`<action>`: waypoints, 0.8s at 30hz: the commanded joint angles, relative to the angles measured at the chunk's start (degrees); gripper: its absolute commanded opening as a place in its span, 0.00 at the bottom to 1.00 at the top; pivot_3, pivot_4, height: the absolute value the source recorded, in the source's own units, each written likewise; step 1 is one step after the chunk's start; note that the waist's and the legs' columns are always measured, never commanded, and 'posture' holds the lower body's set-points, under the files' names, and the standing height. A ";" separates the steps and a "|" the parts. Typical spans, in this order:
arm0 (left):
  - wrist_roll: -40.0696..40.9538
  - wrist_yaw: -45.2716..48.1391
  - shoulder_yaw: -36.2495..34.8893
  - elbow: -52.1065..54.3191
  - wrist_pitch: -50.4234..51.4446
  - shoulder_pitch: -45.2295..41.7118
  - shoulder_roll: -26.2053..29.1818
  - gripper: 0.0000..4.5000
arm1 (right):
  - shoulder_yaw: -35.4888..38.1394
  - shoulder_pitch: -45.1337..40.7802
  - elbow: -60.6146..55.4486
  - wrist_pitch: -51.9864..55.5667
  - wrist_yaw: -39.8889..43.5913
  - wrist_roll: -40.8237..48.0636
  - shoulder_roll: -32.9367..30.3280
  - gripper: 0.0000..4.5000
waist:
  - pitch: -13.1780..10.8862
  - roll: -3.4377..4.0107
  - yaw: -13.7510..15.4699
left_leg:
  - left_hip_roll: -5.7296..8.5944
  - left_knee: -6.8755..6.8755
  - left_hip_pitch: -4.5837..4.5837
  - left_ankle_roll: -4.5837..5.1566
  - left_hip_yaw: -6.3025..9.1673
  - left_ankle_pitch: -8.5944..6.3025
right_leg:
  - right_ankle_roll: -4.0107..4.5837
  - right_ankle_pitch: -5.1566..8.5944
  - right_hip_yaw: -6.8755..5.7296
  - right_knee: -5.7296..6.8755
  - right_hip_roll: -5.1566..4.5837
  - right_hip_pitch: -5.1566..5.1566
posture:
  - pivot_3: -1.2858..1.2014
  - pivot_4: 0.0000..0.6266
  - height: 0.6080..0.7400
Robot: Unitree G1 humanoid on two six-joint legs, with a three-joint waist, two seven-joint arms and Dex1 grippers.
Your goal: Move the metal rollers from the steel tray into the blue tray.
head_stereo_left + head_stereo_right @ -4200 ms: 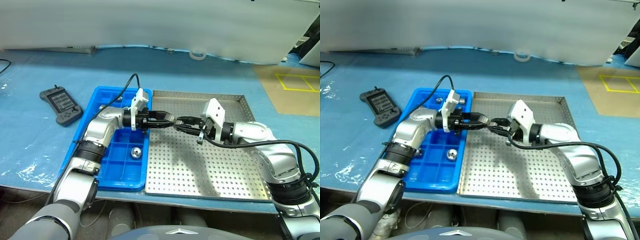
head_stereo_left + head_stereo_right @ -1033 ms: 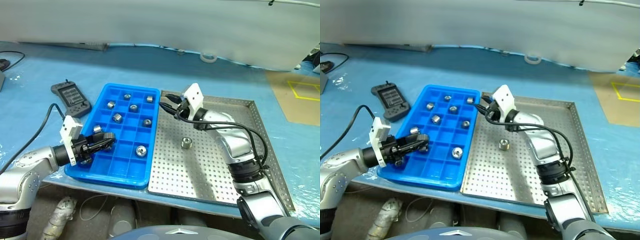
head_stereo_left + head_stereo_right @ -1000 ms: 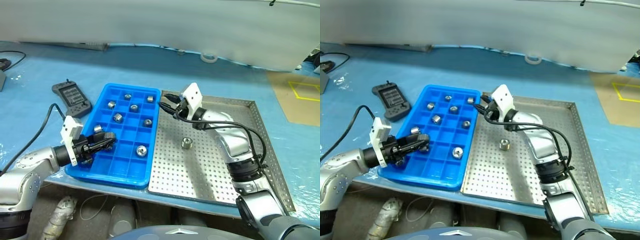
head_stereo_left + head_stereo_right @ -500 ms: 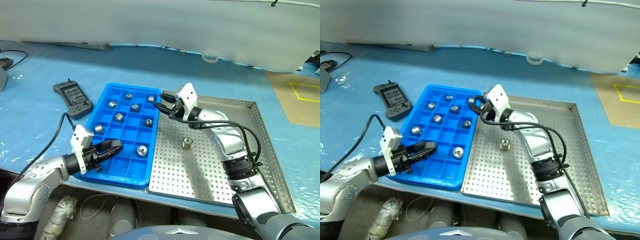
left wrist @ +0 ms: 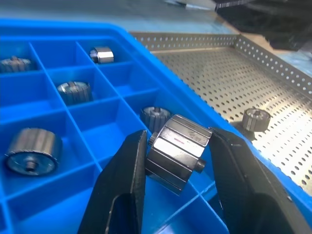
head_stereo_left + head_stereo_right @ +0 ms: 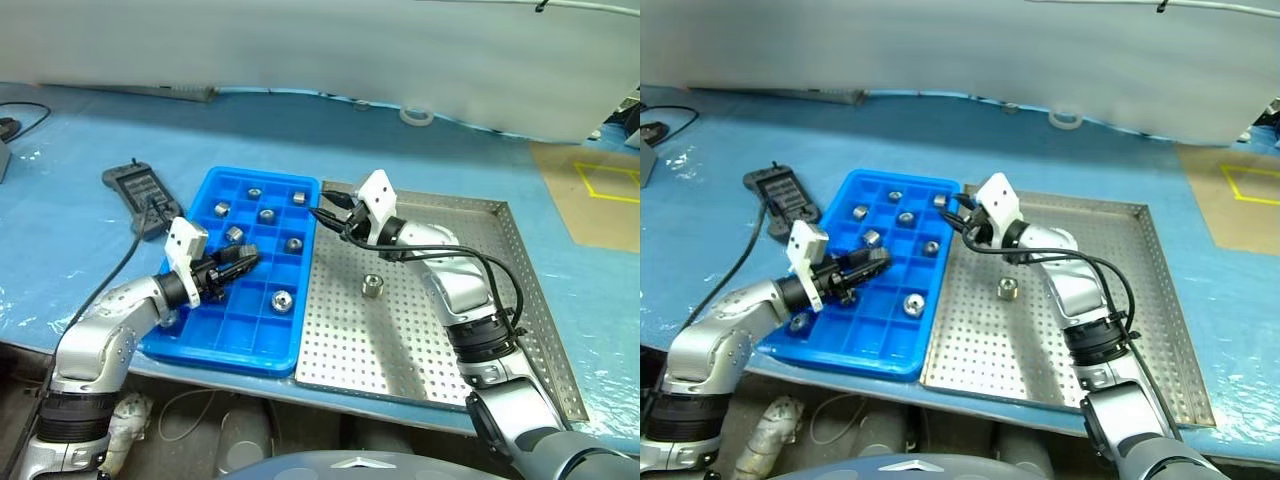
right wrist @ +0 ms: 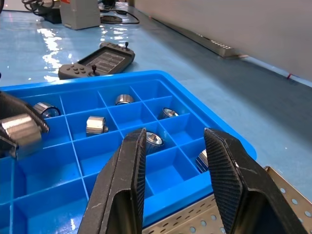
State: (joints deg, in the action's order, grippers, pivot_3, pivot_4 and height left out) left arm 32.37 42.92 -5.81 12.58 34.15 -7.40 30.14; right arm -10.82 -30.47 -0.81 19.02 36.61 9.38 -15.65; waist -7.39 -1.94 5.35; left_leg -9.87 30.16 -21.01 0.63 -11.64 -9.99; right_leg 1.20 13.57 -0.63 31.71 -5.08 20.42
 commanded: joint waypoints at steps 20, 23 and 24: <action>0.38 3.16 0.56 -5.51 1.37 -8.61 0.48 0.78 | 1.05 2.29 -2.49 -1.99 0.65 -0.11 -2.25 0.43 | 0.01 -0.01 0.09 | 0.02 0.05 0.01 -0.01 0.03 0.01 | 0.00 0.00 -0.03 0.02 -0.02 -0.07 | 0.54 0.24 1.00; 6.18 5.11 -2.10 -3.01 4.58 -12.21 1.10 0.78 | 0.97 6.36 -6.16 0.84 9.35 3.33 -8.76 0.43 | 0.00 -0.01 0.38 | 0.07 0.07 -0.06 0.02 0.09 0.00 | 0.01 0.00 -0.05 -0.03 -0.03 -0.13 | 0.54 0.24 1.00; 7.99 5.83 -2.46 -2.08 5.67 -13.11 1.23 0.78 | 1.06 7.75 -7.02 1.83 12.13 4.52 -11.06 0.43 | 0.00 0.00 0.39 | 0.10 0.07 -0.07 0.02 0.11 -0.01 | 0.01 0.00 -0.05 -0.06 -0.04 -0.16 | 0.54 0.24 1.00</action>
State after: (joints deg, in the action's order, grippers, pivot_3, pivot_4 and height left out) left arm 36.19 46.96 -6.39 6.32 38.44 -18.58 30.90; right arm -10.88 -23.77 -4.48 19.50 44.12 11.16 -24.40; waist -7.38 -1.95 5.75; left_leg -9.75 30.23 -21.08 0.69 -11.53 -10.02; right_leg 1.21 13.57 -0.67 31.63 -5.14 20.23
